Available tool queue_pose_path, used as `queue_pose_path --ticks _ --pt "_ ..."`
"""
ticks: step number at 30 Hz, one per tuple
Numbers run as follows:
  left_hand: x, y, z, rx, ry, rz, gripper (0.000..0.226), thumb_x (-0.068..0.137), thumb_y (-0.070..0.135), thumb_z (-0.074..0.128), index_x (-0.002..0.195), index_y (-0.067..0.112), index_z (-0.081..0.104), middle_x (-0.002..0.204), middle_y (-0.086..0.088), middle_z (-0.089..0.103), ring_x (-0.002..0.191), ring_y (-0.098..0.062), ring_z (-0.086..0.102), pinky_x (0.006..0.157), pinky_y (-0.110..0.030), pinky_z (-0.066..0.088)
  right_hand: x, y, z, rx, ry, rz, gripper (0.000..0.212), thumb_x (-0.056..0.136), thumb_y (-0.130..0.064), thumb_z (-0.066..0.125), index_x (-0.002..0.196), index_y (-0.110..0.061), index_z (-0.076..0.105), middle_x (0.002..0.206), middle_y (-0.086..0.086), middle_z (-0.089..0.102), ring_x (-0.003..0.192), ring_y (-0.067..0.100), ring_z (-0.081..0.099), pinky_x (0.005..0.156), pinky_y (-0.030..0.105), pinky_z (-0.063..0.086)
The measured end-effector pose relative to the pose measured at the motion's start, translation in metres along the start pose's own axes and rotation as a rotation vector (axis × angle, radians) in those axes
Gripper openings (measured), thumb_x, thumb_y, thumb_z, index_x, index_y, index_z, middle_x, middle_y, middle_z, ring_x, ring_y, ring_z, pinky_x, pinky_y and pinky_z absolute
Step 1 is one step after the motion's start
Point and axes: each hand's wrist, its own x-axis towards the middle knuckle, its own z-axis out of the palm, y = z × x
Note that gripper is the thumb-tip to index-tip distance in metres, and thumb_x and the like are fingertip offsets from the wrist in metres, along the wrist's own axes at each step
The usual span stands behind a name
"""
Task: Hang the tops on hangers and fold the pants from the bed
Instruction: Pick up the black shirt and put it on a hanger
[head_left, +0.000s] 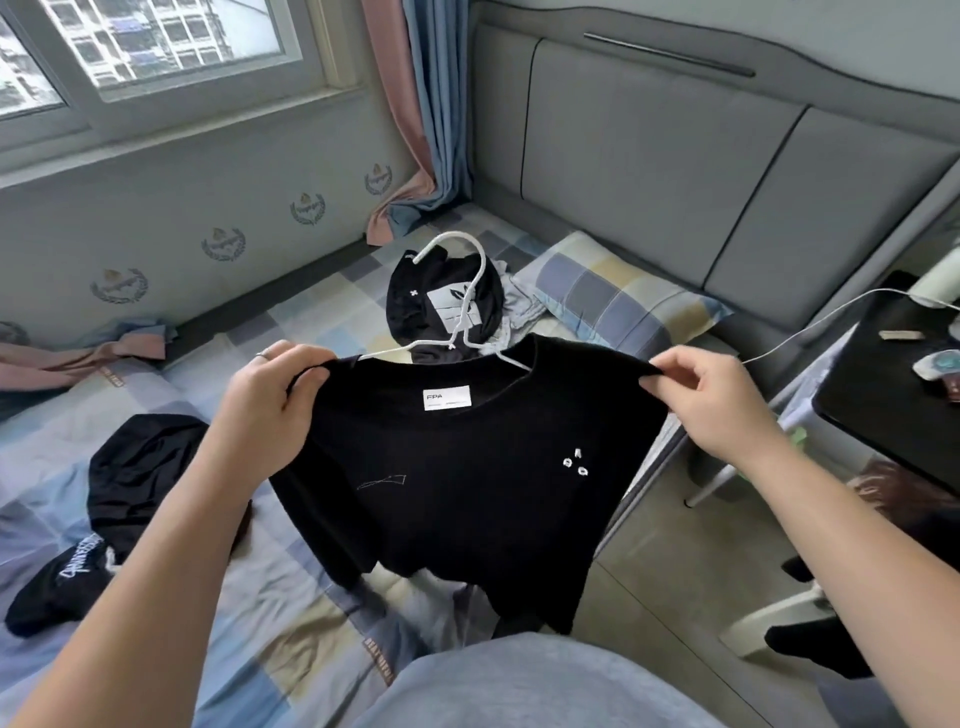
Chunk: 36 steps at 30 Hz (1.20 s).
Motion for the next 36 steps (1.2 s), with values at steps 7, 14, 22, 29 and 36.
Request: queue_pose_path --ticks 7,14,22,29,36 --pt "0.007 0.011 0.0 -0.216 0.149 -0.134 0.038 0.098 0.014 0.052 0.092 0.051 0.055 0.09 0.022 0.062 0.093 -0.012 0.056 0.084 -0.021 0.042 -0.036 -0.03 -0.029 0.091 -0.099 -0.202 0.019 0.091 -0.007 0.071 0.089 -0.026 0.07 0.093 -0.006 0.067 0.086 0.008 0.064 0.081 0.014 0.046" --pt "0.024 0.05 0.02 -0.407 0.09 -0.07 0.016 0.094 0.032 0.048 0.098 0.041 0.06 0.089 0.014 0.064 0.085 -0.013 0.059 0.08 -0.037 0.046 -0.077 -0.01 -0.052 0.097 -0.011 -0.015 0.033 0.084 -0.002 0.076 0.087 -0.022 0.049 0.084 -0.02 0.055 0.081 0.001 0.057 0.079 0.021 0.045" --pt "0.04 0.143 0.071 -0.456 -0.124 0.142 0.022 0.096 0.025 0.05 0.097 0.045 0.057 0.094 0.018 0.063 0.092 -0.002 0.057 0.083 -0.016 0.042 -0.138 -0.006 -0.099 -0.012 0.21 0.005 0.012 0.095 -0.031 0.064 0.094 -0.042 0.066 0.077 -0.012 0.067 0.068 0.003 0.061 0.065 0.008 0.044" --pt "0.019 0.252 0.137 -0.518 -0.404 0.278 0.039 0.101 0.012 0.053 0.091 0.05 0.056 0.082 0.029 0.059 0.071 0.0 0.058 0.065 -0.028 0.048 -0.243 0.024 -0.166 -0.059 0.286 0.192 0.014 0.091 -0.037 0.059 0.085 -0.026 0.065 0.066 0.0 0.056 0.06 0.016 0.049 0.06 0.024 0.038" --pt "-0.046 0.38 0.205 -0.557 -0.676 0.494 0.033 0.099 0.006 0.056 0.092 0.037 0.059 0.088 0.021 0.062 0.088 0.005 0.056 0.074 -0.006 0.037 -0.378 0.048 -0.227 -0.044 0.354 0.391 0.021 0.085 -0.017 0.051 0.067 -0.02 0.04 0.061 -0.005 0.033 0.06 0.008 0.032 0.056 0.03 0.026"
